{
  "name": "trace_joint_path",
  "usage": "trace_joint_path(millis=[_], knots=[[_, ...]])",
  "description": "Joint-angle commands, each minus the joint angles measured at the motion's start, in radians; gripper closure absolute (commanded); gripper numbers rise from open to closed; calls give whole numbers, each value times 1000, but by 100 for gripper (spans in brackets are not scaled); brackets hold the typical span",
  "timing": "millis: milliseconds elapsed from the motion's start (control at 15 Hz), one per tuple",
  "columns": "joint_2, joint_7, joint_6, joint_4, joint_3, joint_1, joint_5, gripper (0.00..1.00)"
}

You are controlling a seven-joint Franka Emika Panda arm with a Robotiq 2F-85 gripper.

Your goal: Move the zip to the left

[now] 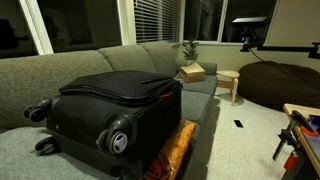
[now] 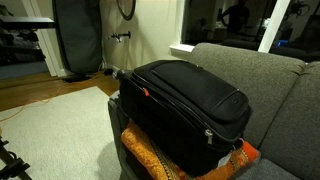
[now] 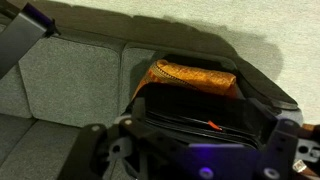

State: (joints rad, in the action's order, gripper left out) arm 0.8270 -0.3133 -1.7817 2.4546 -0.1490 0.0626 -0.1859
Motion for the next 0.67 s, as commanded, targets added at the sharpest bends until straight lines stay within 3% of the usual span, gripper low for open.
trace_joint_path(millis=[0,600], knots=[[0,6,3,-2,-7,-11,-6,0],[-6,7,-5,5,-8,-14,-4,0]])
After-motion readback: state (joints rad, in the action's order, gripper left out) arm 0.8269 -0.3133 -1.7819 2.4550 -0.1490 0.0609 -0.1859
